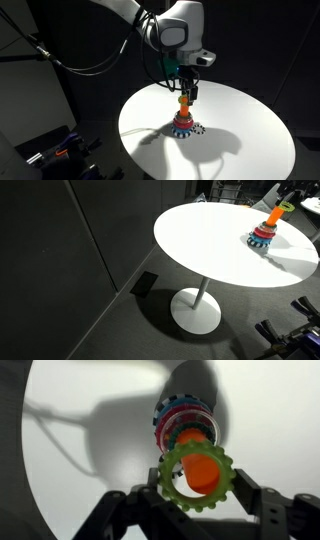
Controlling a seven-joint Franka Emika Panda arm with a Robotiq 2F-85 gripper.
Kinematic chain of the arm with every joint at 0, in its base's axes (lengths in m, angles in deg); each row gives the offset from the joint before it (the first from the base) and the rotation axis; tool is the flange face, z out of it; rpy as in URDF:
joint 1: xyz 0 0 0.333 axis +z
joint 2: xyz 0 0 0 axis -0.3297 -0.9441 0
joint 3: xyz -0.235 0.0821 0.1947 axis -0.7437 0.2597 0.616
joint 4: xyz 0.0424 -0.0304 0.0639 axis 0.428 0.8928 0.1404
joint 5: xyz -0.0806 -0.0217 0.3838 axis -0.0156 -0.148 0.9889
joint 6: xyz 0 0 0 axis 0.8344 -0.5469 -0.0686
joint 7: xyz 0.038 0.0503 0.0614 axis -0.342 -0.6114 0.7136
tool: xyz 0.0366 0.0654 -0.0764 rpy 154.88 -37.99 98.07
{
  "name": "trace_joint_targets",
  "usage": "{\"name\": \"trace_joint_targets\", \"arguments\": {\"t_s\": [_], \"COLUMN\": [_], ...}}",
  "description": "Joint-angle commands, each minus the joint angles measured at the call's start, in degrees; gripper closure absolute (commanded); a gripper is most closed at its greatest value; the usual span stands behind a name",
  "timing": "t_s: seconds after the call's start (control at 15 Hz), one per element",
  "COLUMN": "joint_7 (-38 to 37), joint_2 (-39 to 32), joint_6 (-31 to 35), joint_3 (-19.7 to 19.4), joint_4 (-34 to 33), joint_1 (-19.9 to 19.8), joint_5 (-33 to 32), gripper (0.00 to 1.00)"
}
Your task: Pick up the light green ring and stack it on the ring stacking stand
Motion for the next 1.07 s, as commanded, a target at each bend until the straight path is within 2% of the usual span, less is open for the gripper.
{"name": "trace_joint_targets", "arguments": {"t_s": [0.0,0.8,1.0], "joint_7": [1.32,-0.80,-1.40], "joint_2": [-1.87,-5.59,-6.24], "joint_6": [-3.70,-15.22,-15.93], "joint_3": [0.41,-0.06,-0.19], "joint_4": [-3.35,-10.60,-12.17], "joint_1": [-0.80,-0.53,-0.60], "joint_5": [1.34,0.00,-0.02], "gripper": [0.51,0.51,0.51]}}
